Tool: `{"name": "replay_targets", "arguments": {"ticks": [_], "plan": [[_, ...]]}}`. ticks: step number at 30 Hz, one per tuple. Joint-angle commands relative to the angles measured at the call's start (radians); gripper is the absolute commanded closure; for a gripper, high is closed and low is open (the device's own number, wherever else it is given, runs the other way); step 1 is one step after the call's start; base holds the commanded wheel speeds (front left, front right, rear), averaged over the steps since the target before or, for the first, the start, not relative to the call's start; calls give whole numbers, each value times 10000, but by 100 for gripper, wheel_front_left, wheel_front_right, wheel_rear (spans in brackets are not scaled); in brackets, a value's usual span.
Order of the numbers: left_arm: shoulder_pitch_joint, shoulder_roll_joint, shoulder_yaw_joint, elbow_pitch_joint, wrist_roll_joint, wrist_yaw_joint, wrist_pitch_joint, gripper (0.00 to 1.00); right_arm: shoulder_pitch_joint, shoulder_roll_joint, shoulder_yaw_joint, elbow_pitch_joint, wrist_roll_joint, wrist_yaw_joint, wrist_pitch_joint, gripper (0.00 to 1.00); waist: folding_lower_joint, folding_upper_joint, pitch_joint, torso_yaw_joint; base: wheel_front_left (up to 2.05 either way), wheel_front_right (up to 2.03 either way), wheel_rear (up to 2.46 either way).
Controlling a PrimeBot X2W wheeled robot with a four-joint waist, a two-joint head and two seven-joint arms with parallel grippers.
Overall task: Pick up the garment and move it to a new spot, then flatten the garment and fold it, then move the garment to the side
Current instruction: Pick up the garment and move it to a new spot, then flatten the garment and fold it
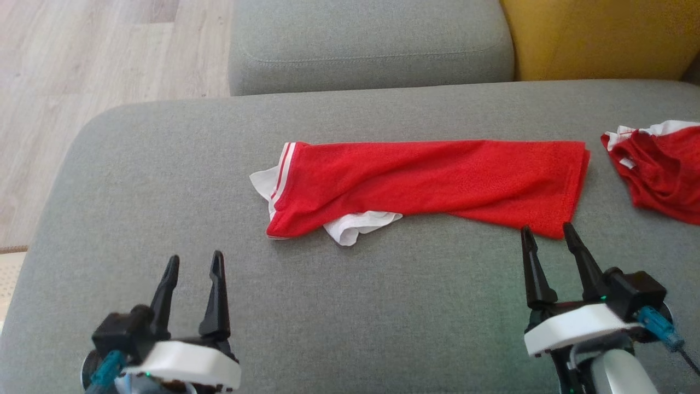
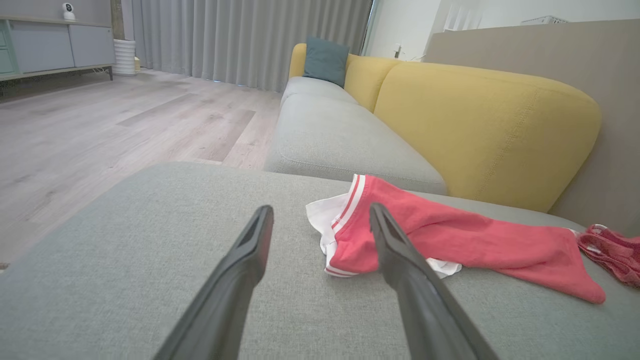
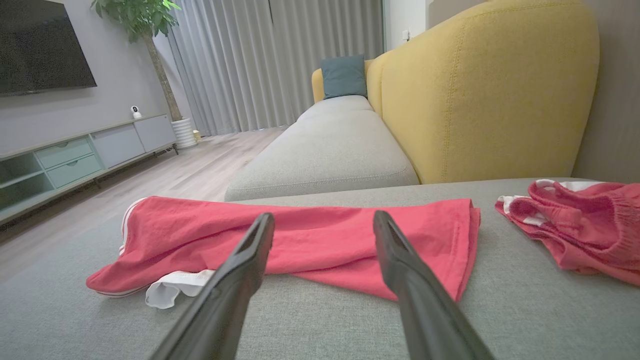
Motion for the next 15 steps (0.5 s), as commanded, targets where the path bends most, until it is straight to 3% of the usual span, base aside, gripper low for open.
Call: {"name": "replay_targets", "arguments": {"ticks": [1,15], "plan": [[-274,-9,531,-373,116,42,-122,0,-244,-33,171,-435,-55,-9,-26,0,1,-1,-12,22,0,0,0],[260,-739,1117,29,789,-535,-123,0,-30,-33,389,-446,48,-9,-148,0,1,-1,18,13,0,0,0]]}}
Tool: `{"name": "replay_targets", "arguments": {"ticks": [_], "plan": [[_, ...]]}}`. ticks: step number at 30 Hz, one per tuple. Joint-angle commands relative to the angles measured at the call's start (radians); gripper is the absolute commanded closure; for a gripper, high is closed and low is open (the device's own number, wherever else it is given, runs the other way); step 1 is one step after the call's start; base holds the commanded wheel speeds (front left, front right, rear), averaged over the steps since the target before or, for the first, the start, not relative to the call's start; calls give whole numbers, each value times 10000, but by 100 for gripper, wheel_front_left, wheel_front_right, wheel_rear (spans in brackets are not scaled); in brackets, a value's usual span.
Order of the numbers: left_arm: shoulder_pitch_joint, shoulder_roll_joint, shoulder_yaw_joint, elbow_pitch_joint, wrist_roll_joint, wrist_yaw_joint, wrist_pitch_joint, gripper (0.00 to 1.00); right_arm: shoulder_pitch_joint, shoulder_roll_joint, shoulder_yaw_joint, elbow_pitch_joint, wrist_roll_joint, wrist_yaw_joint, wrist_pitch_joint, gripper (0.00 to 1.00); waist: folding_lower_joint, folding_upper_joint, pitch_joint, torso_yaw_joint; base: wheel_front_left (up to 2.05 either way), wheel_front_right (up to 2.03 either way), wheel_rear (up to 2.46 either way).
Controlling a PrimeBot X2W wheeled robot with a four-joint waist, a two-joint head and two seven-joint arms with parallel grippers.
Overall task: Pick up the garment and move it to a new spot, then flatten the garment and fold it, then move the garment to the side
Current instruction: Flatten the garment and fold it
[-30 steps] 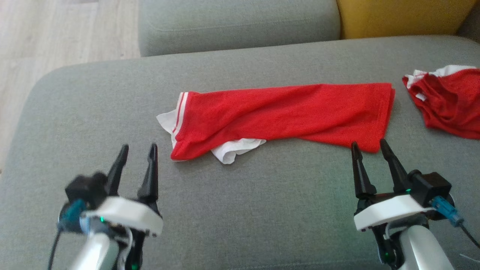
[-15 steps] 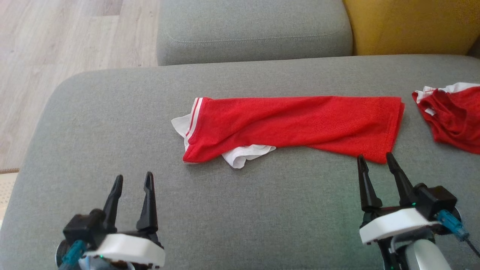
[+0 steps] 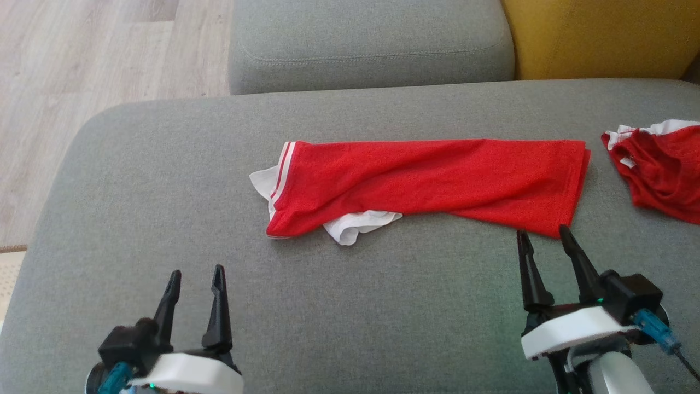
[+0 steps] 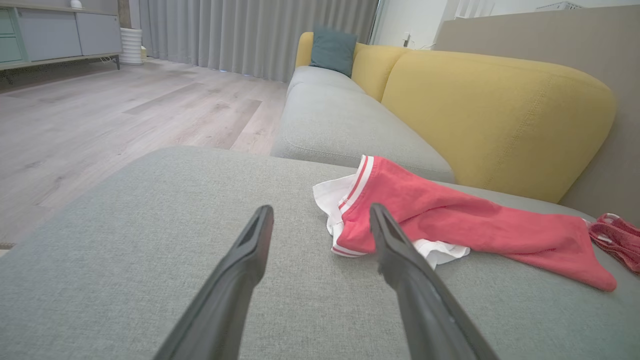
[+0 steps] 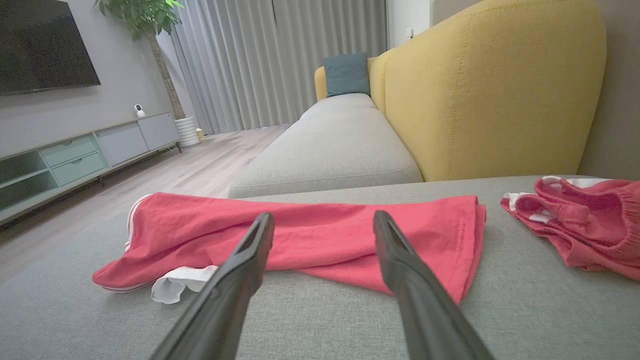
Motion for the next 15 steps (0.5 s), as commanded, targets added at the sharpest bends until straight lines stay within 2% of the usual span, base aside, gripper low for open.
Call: {"name": "replay_targets", "arguments": {"ticks": [1,15], "plan": [[-263,-44,507,-253,117,-96,-123,0,-164,-37,292,-306,34,-9,-134,0,0,0,3,0,0,0,0],[-219,-442,823,-1,490,-526,-124,0,-199,-37,302,-222,-4,-9,-118,0,0,0,19,-27,0,0,0]]}}
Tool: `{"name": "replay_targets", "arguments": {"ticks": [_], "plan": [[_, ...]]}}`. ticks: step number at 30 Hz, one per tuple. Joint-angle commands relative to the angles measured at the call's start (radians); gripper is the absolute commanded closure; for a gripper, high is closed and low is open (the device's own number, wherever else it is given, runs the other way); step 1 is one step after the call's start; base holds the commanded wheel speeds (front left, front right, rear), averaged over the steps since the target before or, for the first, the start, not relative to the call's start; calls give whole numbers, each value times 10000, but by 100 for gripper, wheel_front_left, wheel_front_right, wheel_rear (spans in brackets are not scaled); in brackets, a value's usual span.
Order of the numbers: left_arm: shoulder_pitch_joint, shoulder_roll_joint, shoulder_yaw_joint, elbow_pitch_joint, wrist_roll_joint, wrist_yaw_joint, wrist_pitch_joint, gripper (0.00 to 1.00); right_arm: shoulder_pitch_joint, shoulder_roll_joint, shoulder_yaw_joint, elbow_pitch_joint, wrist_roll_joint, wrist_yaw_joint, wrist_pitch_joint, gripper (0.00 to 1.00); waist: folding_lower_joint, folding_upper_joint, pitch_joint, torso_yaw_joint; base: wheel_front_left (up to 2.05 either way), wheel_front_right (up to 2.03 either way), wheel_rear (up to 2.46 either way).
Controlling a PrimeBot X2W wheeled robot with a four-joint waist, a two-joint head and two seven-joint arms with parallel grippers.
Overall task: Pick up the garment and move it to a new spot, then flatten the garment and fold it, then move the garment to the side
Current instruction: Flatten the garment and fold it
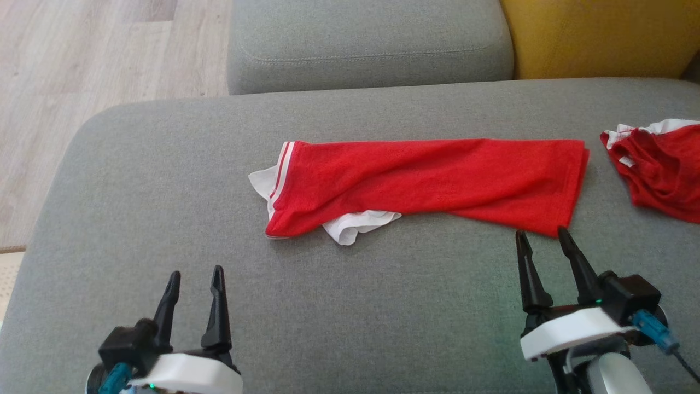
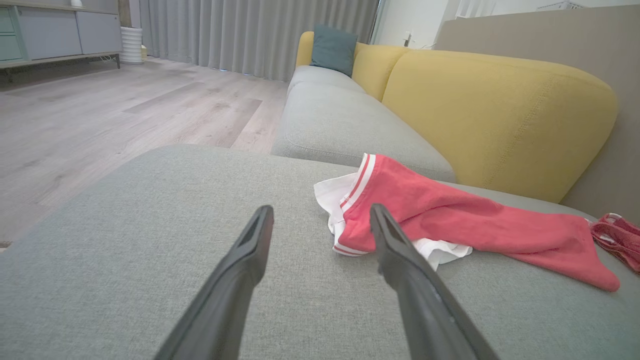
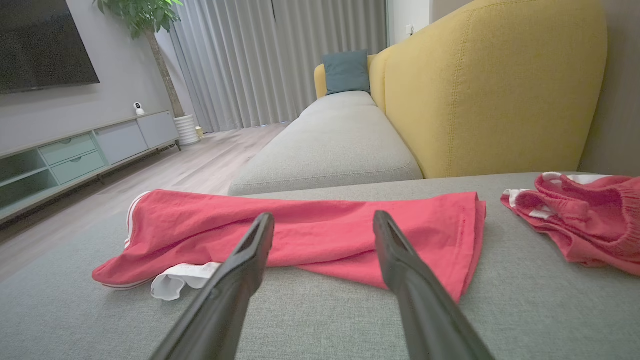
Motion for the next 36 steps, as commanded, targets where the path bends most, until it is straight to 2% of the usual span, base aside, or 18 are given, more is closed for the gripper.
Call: {"name": "replay_targets", "arguments": {"ticks": [1,29,36], "plan": [[-229,-39,380,-293,137,-30,-124,0,-201,-37,255,-295,-6,-9,-99,0,0,-1,4,1,0,0,0],[-260,-332,691,-35,441,-402,-124,0,-226,-37,239,-311,-36,-9,-53,0,0,-1,132,-43,0,0,0],[-650,-324,547,268,567,-629,-124,0,-310,-37,301,-389,-27,-9,-48,0,0,-1,459,-180,0,0,0]]}}
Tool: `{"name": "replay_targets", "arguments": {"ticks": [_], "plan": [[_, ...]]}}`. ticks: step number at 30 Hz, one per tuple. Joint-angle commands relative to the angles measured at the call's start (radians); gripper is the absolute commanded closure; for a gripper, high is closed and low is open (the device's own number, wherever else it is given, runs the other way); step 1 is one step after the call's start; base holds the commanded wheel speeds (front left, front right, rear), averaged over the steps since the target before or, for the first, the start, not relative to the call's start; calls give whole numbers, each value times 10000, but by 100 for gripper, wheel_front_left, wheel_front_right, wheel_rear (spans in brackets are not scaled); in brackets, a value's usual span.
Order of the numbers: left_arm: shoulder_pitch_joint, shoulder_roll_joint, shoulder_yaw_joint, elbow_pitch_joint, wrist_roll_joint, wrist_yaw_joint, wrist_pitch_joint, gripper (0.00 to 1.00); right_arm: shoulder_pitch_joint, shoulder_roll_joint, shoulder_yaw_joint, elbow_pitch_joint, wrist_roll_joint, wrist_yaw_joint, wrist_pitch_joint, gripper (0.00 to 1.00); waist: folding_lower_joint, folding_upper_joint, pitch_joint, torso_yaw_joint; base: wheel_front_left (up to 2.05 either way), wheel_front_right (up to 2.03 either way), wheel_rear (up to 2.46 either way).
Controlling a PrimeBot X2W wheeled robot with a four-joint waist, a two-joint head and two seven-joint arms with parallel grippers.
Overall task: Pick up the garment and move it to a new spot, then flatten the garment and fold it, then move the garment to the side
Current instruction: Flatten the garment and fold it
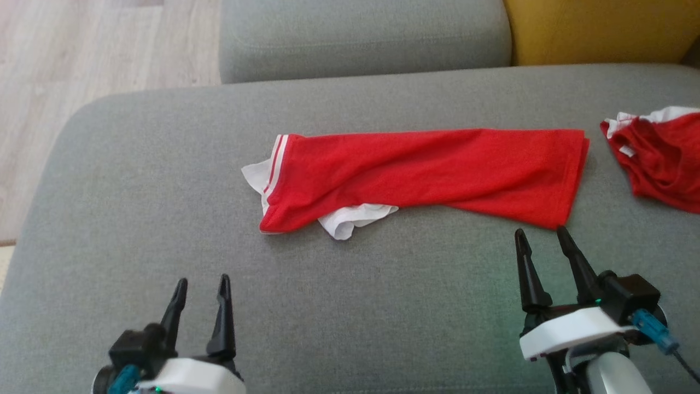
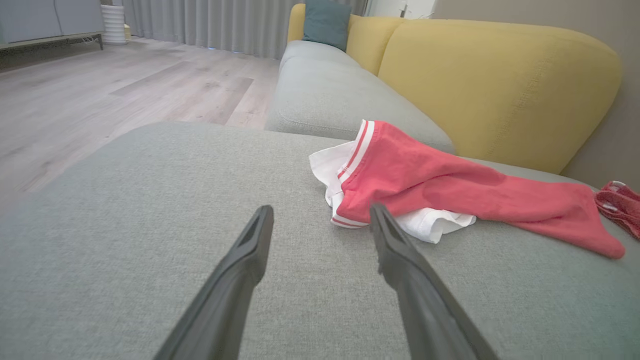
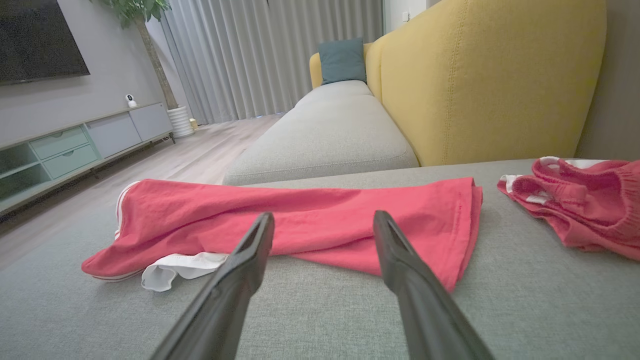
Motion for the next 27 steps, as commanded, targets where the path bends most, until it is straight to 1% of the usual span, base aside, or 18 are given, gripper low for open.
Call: {"name": "replay_targets", "arguments": {"ticks": [1,6,7,13,19,24,25,26,27], "plan": [[-862,-21,188,-148,109,-81,-121,0,-338,-37,303,-390,-21,-9,-53,0,0,-1,224,-98,0,0,0],[-1825,100,-192,425,320,-401,198,0,-606,-37,382,-484,-24,-9,-78,0,0,-1,892,-368,0,0,0],[-1825,100,-192,425,320,-401,198,0,-606,-37,382,-484,-24,-9,-78,0,0,-1,892,-368,0,0,0],[-3219,234,-533,1481,612,-716,502,0,-1074,-37,440,-498,-12,-9,-181,0,0,-1,1898,-824,0,0,0],[-4371,353,-482,2498,679,-790,522,0,-1447,-37,446,-447,47,-9,-349,0,0,-1,2712,-1164,0,0,0],[-5031,471,-461,3364,743,-747,672,0,-1692,-37,457,-309,113,-9,-492,0,0,-1,3051,-1295,0,0,0],[-5117,471,-475,3486,742,-755,679,16,-1722,-37,455,-274,122,-9,-519,0,0,-1,3075,-1300,0,0,0],[-5186,452,-495,3576,737,-764,660,61,-1742,-37,454,-240,131,-9,-542,0,0,-1,3088,-1300,0,0,0],[-5240,426,-524,3639,730,-785,631,100,-1758,-37,448,-206,139,-9,-564,0,0,-1,3094,-1292,0,0,0]]}}
